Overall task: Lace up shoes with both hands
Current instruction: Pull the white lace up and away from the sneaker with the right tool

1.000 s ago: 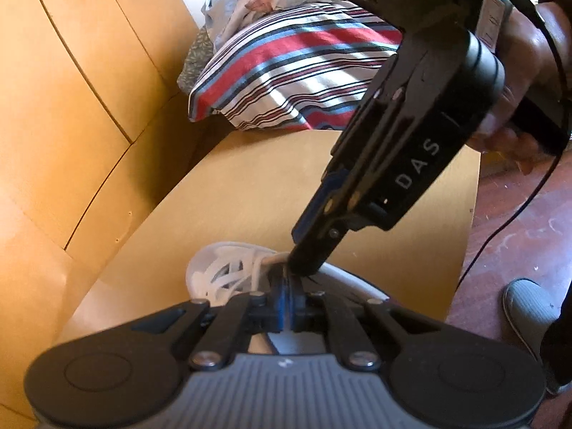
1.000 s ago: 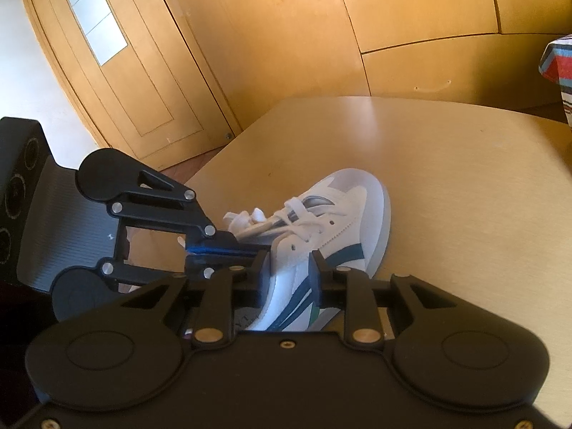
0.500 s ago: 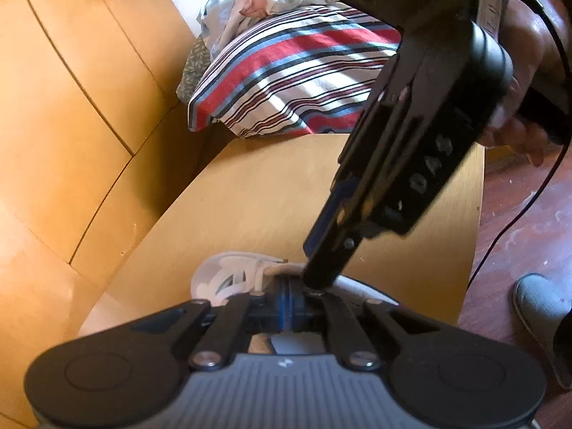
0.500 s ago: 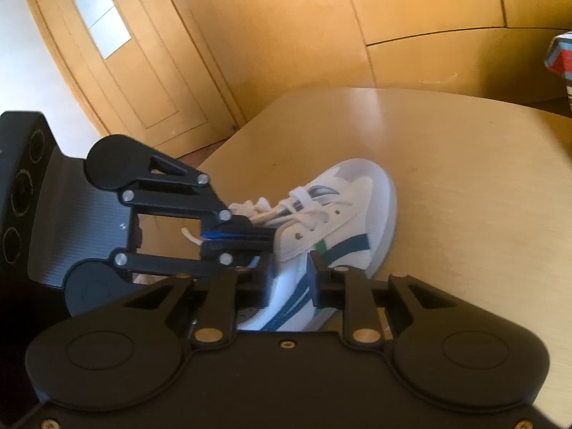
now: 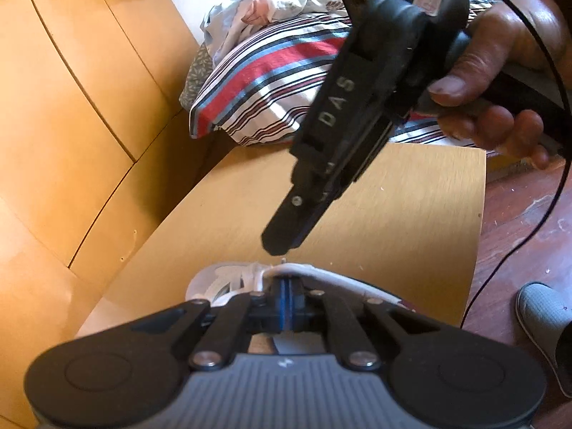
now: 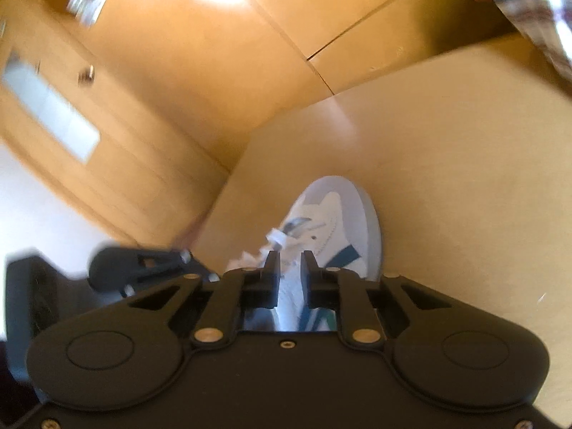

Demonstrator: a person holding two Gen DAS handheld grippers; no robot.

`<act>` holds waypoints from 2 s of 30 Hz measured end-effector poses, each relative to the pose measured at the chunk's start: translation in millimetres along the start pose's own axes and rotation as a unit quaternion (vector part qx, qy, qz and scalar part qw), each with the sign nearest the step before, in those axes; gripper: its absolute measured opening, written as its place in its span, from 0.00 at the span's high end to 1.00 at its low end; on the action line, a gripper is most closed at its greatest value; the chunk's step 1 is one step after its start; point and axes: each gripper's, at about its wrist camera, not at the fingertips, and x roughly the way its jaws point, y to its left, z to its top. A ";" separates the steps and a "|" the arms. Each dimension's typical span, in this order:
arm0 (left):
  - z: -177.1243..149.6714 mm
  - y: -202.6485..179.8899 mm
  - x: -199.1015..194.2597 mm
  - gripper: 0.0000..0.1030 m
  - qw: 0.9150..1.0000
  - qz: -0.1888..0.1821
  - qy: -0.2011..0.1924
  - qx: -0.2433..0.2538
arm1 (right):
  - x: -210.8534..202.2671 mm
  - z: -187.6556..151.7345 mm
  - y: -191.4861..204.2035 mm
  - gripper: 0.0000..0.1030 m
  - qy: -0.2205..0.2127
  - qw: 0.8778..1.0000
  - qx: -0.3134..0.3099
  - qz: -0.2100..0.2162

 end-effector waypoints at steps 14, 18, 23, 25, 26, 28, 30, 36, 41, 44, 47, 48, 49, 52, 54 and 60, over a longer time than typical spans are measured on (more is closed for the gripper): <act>0.5 1.0 -1.2 0.97 1.000 0.001 0.004 0.000 | -19.1 11.9 -38.1 0.97 -0.011 0.994 0.099 0.044; 0.1 2.3 -2.1 0.97 1.000 0.001 0.005 -0.002 | -36.1 21.1 -46.3 0.97 -0.019 0.994 0.099 0.046; -1.3 -1.1 0.5 0.87 1.000 0.000 0.016 0.009 | -66.6 20.4 -62.3 0.98 -0.026 0.996 0.077 0.034; -1.7 -0.4 -0.9 0.85 1.000 0.003 0.014 0.007 | -75.8 22.4 -66.3 1.00 -0.038 0.996 0.072 0.032; -1.6 -1.1 -2.4 0.85 1.000 0.004 0.015 0.010 | -81.3 25.8 -65.9 1.00 -0.053 0.996 0.067 0.028; -1.8 -2.6 -6.9 0.83 1.000 0.010 0.013 0.018 | -94.0 32.7 -67.3 1.00 -0.080 0.994 0.064 0.023; -1.4 -3.8 -13.5 0.74 0.999 0.017 0.008 0.026 | -110.1 38.9 -69.8 1.00 -0.112 0.992 0.061 0.011; -2.6 1.1 -29.5 0.50 0.999 0.043 -0.007 0.028 | -132.3 40.5 -76.7 0.93 -0.135 0.988 0.073 0.008; -0.6 4.3 -31.1 0.50 0.999 0.040 -0.003 0.026 | -84.5 21.2 -54.7 0.70 -0.065 0.997 0.044 0.008; -1.0 10.9 -30.9 0.49 1.000 0.026 0.005 -0.003 | -71.9 21.2 -52.2 0.70 -0.052 0.998 0.040 0.010; -3.9 24.2 -29.2 0.49 0.999 0.013 0.013 -0.049 | -64.7 23.9 -52.6 0.70 -0.039 0.999 0.033 0.006; -4.6 27.1 -28.6 0.49 0.998 0.012 0.014 -0.057 | -63.4 25.2 -52.8 0.70 -0.038 0.999 0.031 0.005; -4.7 28.3 -28.0 0.49 0.998 0.012 0.015 -0.060 | -63.7 25.4 -54.0 0.71 -0.039 0.999 0.028 -0.002; -4.5 27.7 -27.0 0.48 0.998 0.011 0.015 -0.059 | -62.9 26.7 -59.8 0.91 -0.033 0.999 0.028 -0.002; -4.3 25.2 -25.9 0.48 0.998 0.008 0.020 -0.057 | -63.1 27.2 -60.4 0.96 -0.027 0.999 0.020 0.000; -7.9 20.9 -29.3 0.39 0.998 0.021 0.028 -0.056 | -88.8 33.6 -58.8 0.97 -0.079 0.997 0.003 -0.013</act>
